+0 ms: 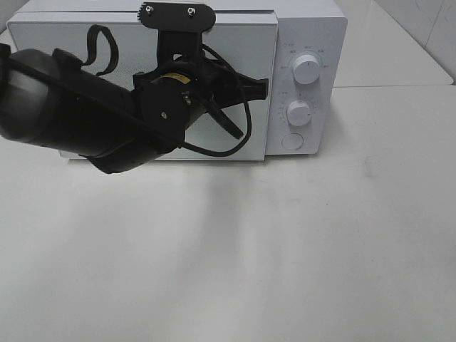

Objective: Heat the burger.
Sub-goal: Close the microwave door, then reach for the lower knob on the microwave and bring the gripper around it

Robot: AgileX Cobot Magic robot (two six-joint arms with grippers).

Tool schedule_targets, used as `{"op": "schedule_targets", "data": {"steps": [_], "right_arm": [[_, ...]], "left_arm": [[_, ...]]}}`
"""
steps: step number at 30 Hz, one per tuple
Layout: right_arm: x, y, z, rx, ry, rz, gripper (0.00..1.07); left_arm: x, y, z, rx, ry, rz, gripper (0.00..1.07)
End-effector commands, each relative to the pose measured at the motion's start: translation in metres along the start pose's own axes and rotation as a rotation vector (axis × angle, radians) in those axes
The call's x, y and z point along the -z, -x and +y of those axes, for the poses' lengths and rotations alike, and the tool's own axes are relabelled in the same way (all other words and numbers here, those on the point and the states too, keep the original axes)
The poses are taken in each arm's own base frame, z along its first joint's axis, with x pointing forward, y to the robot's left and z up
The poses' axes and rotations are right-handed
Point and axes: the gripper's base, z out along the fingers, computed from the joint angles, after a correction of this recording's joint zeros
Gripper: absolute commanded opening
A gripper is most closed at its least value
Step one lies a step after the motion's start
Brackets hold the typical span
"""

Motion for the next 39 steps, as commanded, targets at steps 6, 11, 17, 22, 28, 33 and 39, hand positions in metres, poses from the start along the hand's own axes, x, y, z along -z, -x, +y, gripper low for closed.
{"op": "schedule_targets", "data": {"steps": [6,11,17,22,28,33,39], "right_arm": [[0.003,-0.002,0.0,0.002,-0.002,-0.033,0.7],[0.003,-0.002,0.0,0.002,-0.002,-0.033,0.7],[0.003,-0.002,0.0,0.002,-0.002,-0.033,0.7],[0.003,-0.002,0.0,0.002,-0.002,-0.033,0.7],[0.003,-0.002,0.0,0.002,-0.002,-0.033,0.7],[0.003,-0.002,0.0,0.002,-0.002,-0.033,0.7],[0.003,-0.002,0.0,0.002,-0.002,-0.033,0.7]], "left_arm": [[-0.021,0.015,0.015,0.046,0.067,-0.058,0.0],[-0.03,0.021,0.013,0.06,0.06,-0.066,0.0],[-0.026,0.02,0.005,-0.013,0.039,-0.052,0.0],[-0.012,0.021,-0.013,-0.037,-0.01,-0.009,0.0],[0.004,0.012,-0.021,-0.05,-0.067,0.055,0.0],[0.016,0.009,-0.023,-0.086,-0.171,0.156,0.0],[0.033,0.013,-0.032,-0.182,-0.336,0.252,0.0]]}}
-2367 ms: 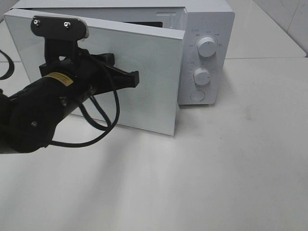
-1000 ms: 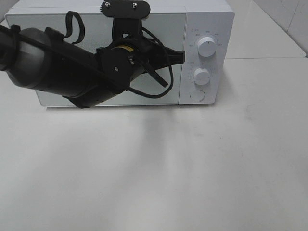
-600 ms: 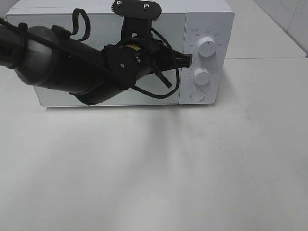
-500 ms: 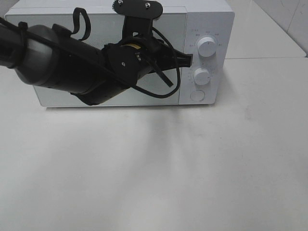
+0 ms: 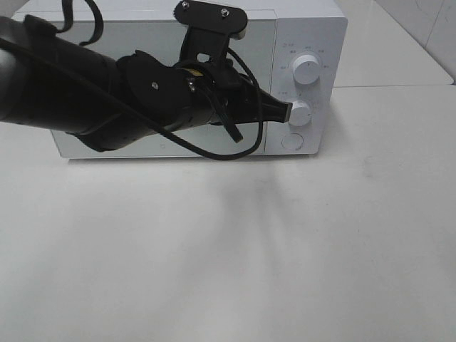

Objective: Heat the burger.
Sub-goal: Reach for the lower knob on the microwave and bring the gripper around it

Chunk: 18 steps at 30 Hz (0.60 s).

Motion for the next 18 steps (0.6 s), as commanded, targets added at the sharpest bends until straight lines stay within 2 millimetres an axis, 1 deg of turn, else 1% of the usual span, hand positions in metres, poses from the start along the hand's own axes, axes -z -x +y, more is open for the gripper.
{"op": "schedule_targets", "data": {"steps": [1,3,4,7,8,9,10,11,12,13,14,15,16,17,18], "right_arm": [[0.003,-0.002,0.0,0.002,-0.002,-0.033,0.7],[0.003,-0.002,0.0,0.001,-0.002,-0.033,0.7],[0.003,-0.002,0.0,0.001,-0.002,-0.033,0.7],[0.003,-0.002,0.0,0.001,-0.002,-0.033,0.7],[0.003,-0.002,0.0,0.001,-0.002,-0.033,0.7],[0.003,-0.002,0.0,0.001,-0.002,-0.033,0.7],[0.003,-0.002,0.0,0.001,-0.002,-0.033,0.7],[0.003,-0.002,0.0,0.001,-0.002,-0.033,0.7],[0.003,-0.002,0.0,0.001,-0.002,-0.033,0.7],[0.003,-0.002,0.0,0.001,-0.002,-0.033,0.7],[0.003,-0.002,0.0,0.001,-0.002,-0.033,0.7],[0.003,-0.002,0.0,0.001,-0.002,-0.033,0.7],[0.003,-0.002,0.0,0.001,-0.002,-0.033,0.7],[0.003,-0.002,0.0,0.001,-0.002,-0.033,0.7],[0.003,-0.002,0.0,0.002,-0.002,-0.033,0.7]], "left_arm": [[0.014,0.003,-0.012,-0.047,-0.126,0.085,0.0],[0.015,0.003,-0.01,-0.042,-0.139,0.105,0.0],[0.016,0.0,-0.009,-0.03,-0.17,0.154,0.0],[0.016,-0.001,-0.005,-0.025,-0.177,0.176,0.0],[0.017,-0.005,0.001,-0.014,-0.211,0.245,0.05],[0.019,-0.007,0.006,0.004,-0.24,0.298,0.18],[0.019,-0.007,0.006,0.004,-0.24,0.298,0.18],[0.021,-0.007,0.009,0.022,-0.251,0.323,0.28],[0.024,-0.007,0.015,0.037,-0.268,0.365,0.51],[0.024,-0.007,0.015,0.037,-0.268,0.365,0.51],[0.026,-0.008,0.017,0.045,-0.275,0.387,0.64],[0.031,-0.008,0.02,0.066,-0.289,0.437,0.86],[0.031,-0.008,0.02,0.066,-0.289,0.437,0.86],[0.038,-0.009,0.024,0.074,-0.303,0.503,0.98],[0.041,-0.01,0.026,0.07,-0.304,0.53,1.01]]}}
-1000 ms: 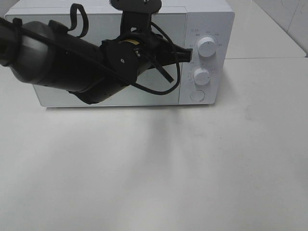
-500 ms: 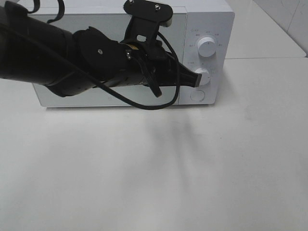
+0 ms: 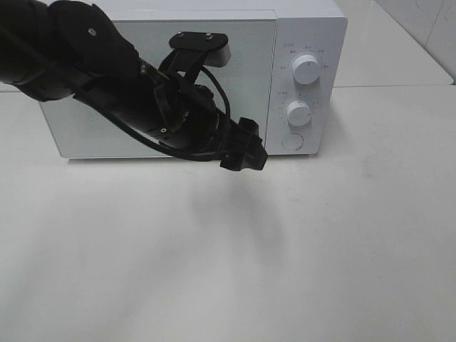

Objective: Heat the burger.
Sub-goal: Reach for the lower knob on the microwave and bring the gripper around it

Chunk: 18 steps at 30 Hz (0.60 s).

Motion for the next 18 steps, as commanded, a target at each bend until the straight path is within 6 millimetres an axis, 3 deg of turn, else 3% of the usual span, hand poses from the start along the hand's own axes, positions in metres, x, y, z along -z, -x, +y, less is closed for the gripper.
{"op": "schedule_targets", "data": {"steps": [1,10,18], "right_arm": [[0.003,-0.002,0.0,0.002,-0.002,-0.033,0.7],[0.003,-0.002,0.0,0.002,-0.002,-0.033,0.7],[0.003,-0.002,0.0,0.002,-0.002,-0.033,0.7]], "left_arm": [[0.011,-0.005,0.001,0.019,-0.017,0.078,1.01],[0.054,-0.019,0.029,0.078,0.148,0.317,1.01],[0.09,-0.026,0.061,0.186,0.188,0.393,1.01]]}}
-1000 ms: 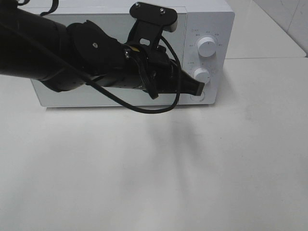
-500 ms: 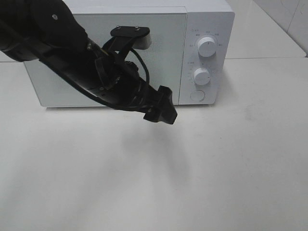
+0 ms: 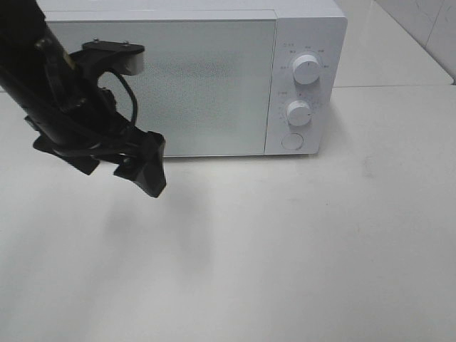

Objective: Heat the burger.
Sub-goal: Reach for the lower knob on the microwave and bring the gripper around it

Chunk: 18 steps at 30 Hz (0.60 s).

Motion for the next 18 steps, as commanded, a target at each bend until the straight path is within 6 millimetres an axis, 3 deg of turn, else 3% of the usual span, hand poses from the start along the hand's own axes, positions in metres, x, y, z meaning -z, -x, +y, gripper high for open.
{"op": "schedule_targets", "data": {"steps": [1,8,12,17,18], "right_arm": [[0.003,-0.002,0.0,0.002,-0.002,-0.033,0.7],[0.003,-0.002,0.0,0.002,-0.002,-0.033,0.7],[0.003,-0.002,0.0,0.002,-0.002,-0.033,0.7],[0.003,-0.002,0.0,0.002,-0.002,-0.033,0.7],[0.003,-0.002,0.0,0.002,-0.002,-0.033,0.7]], "left_arm": [[0.01,-0.01,0.018,0.063,0.014,0.024,1.01],[0.034,-0.035,0.05,0.18,0.046,-0.013,1.01],[0.054,-0.064,0.069,0.256,0.094,-0.046,1.01],[0.066,-0.088,0.075,0.293,0.137,-0.072,1.01],[0.072,-0.101,0.077,0.312,0.155,-0.085,1.01]]}}
